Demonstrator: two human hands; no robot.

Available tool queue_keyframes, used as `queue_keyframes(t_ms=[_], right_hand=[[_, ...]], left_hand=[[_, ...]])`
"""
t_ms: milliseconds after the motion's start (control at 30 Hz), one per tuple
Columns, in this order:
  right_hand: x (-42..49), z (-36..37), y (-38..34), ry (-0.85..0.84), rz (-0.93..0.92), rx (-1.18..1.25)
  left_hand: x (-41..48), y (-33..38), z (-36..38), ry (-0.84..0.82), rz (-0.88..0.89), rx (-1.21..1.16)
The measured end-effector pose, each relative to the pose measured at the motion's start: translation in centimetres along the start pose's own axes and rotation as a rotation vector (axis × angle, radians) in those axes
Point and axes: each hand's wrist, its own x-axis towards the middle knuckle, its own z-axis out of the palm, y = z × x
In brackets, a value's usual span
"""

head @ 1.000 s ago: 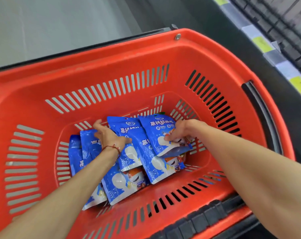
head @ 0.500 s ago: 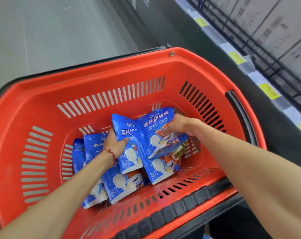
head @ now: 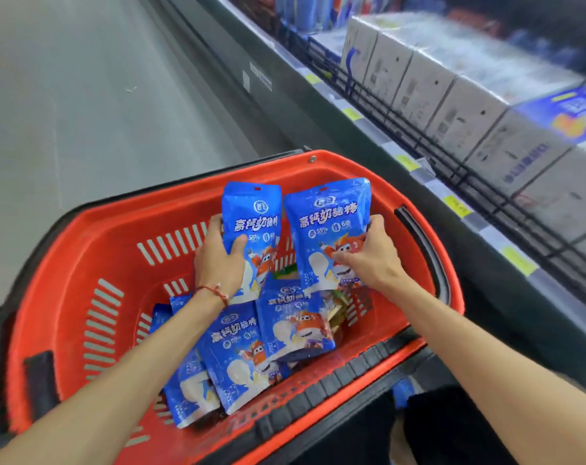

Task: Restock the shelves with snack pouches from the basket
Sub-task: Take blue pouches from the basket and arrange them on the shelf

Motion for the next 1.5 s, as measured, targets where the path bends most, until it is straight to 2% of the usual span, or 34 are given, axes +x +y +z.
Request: queue_keyframes(t_ms=[167, 333, 500, 633, 900, 1067, 1167, 1367, 1500], right_hand=[[-2.4, -2.9, -2.3, 0.215, -0.127, 0.140], [-4.3, -7.1, -2.9, 0.361, -0.185, 0.211], [-6.5, -12.1, -1.4, 0.499, -0.167, 0.310], [-9.2, -16.8, 0.0, 0.675, -0.151, 0.332], [-17.2, -25.6, 4.4, 1.004, -0.070, 0.403], [-21.7, -30.2, 8.0, 1.181, -0.028, 0.407], [-24.2, -33.5, 10.8, 1.220, -0.031, 0.411], [-29.0, -42.0, 16.0, 1.349, -0.036, 0.337], [-31.5, -48.1, 19.5, 1.342, -0.109, 0.377]], left_hand=[[0.8, 4.9, 0.6, 0.048, 0.108, -0.126], [2.0, 9.6, 2.5, 0.013, 0.212, -0.208], [1.2, 14.9, 5.9, -0.106, 0.328, -0.322], [-0.9, 20.2, 9.2, -0.237, 0.432, -0.440], [-9.1, 29.7, 15.9, -0.492, 0.547, -0.541], [-14.9, 33.8, 19.0, -0.595, 0.635, -0.573], [-18.7, 36.3, 21.3, -0.654, 0.620, -0.605], [-26.7, 42.4, 25.4, -0.681, 0.706, -0.611], [-31.4, 47.3, 28.6, -0.674, 0.758, -0.645]])
